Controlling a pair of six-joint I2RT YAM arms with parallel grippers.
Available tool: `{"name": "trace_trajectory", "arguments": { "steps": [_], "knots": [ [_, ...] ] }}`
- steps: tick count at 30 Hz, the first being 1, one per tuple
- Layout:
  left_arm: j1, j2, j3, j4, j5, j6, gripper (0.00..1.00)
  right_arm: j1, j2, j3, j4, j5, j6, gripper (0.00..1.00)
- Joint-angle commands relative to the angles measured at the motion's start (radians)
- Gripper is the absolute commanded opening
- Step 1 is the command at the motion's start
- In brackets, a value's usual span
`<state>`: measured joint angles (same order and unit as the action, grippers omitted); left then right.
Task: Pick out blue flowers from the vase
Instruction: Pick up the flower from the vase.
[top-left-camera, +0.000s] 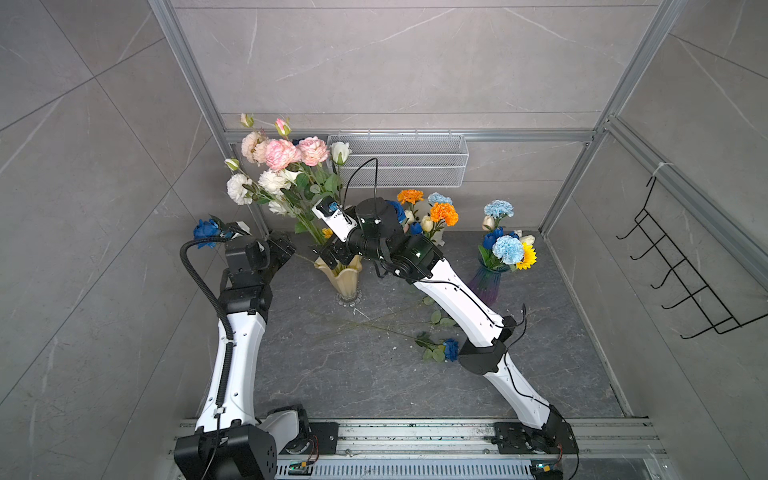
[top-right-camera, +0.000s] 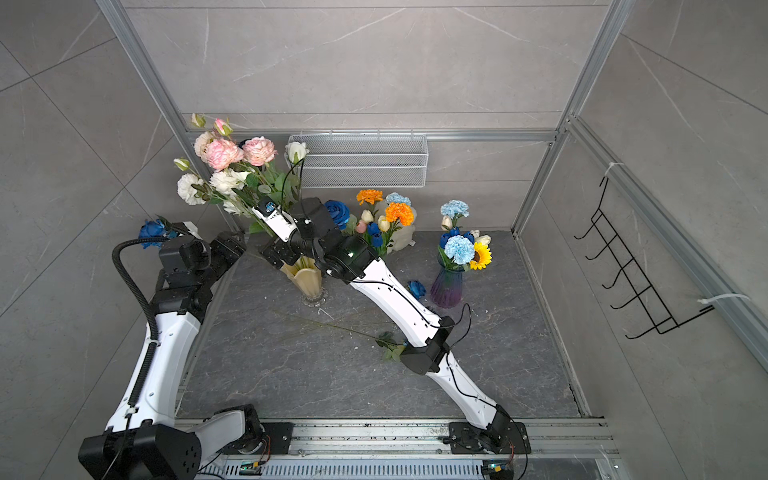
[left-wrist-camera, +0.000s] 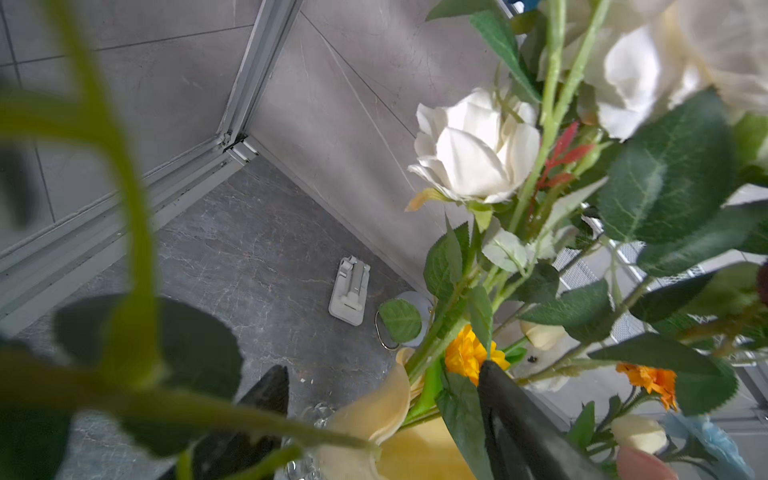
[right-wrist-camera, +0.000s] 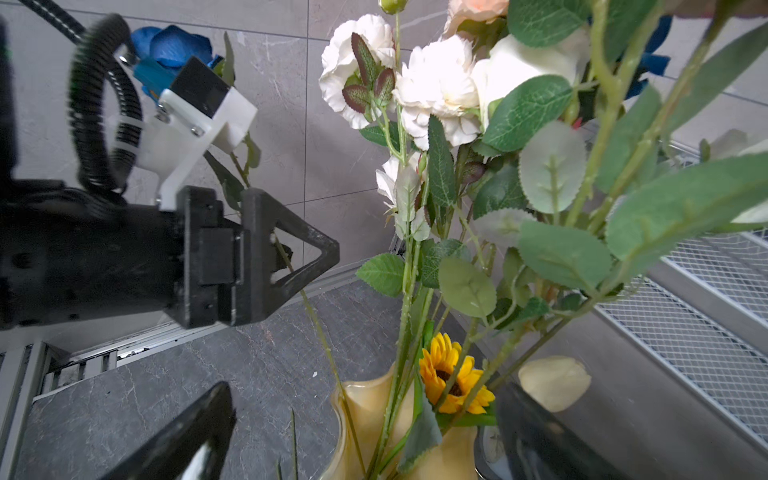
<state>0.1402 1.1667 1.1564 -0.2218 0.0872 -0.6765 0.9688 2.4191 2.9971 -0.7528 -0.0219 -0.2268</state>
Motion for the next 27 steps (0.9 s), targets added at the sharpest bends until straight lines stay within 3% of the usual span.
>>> {"name": "trace_trajectory", "arguments": {
  "steps": [1,3,8,12,17,27],
  "knots": [
    [0.006,0.016,-0.01,0.092,-0.036,0.023,0.68,0.028,-0.077,0.025,-0.049,0.033,-0.033,1.0],
    [0.006,0.02,-0.027,0.121,-0.041,0.021,0.6,0.036,-0.104,0.022,-0.063,0.048,-0.04,1.0],
    [0.007,0.013,-0.043,0.18,-0.05,0.02,0.19,0.055,-0.208,-0.057,-0.074,0.07,-0.056,0.99],
    [0.006,0.005,-0.03,0.21,-0.046,0.054,0.02,0.068,-0.342,-0.241,0.008,0.078,-0.059,1.0],
    [0.006,0.001,0.03,0.217,-0.013,0.121,0.0,0.067,-0.535,-0.532,0.154,0.115,-0.069,1.0],
    [0.006,-0.063,0.169,0.208,0.069,0.188,0.0,0.068,-0.702,-0.658,0.161,0.235,-0.123,1.0]
  ]
}}
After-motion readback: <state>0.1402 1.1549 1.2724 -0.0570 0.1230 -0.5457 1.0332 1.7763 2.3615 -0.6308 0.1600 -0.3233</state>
